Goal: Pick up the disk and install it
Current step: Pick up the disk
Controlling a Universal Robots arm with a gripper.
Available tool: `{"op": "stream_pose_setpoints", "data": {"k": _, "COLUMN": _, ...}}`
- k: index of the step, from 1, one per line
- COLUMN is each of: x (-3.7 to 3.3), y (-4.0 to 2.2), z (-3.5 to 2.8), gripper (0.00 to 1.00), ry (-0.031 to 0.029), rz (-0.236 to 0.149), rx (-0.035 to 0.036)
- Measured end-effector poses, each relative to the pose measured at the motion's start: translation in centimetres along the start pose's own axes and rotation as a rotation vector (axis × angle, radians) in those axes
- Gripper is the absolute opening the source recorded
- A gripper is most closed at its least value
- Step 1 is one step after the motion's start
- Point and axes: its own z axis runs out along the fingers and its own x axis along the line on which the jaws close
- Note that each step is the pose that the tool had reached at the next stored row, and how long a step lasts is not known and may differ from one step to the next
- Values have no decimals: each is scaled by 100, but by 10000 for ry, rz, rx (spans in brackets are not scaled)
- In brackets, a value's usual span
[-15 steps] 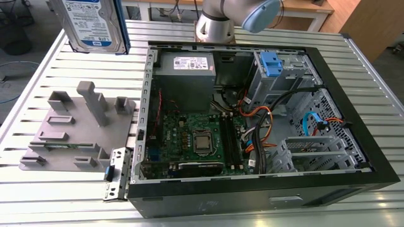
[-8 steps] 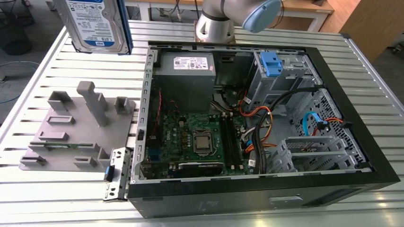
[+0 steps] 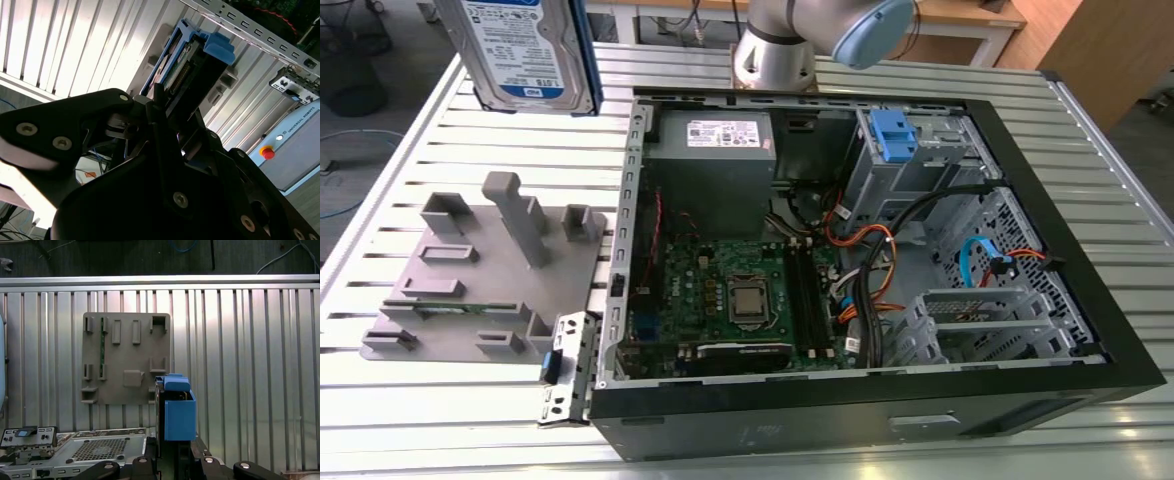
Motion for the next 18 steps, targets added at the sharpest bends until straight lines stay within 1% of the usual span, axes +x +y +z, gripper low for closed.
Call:
{"op": "stream_pose_setpoints", "data": {"k": 11, "x": -3, "y": -80, "z": -1, "gripper": 35, "ry": 0, "rz": 0, "rx": 1}}
{"op": "stream_pose_setpoints", "data": {"k": 18, "x": -6, "y": -142, "z": -1, "gripper": 35, "ry": -1, "rz": -1, "rx": 1}}
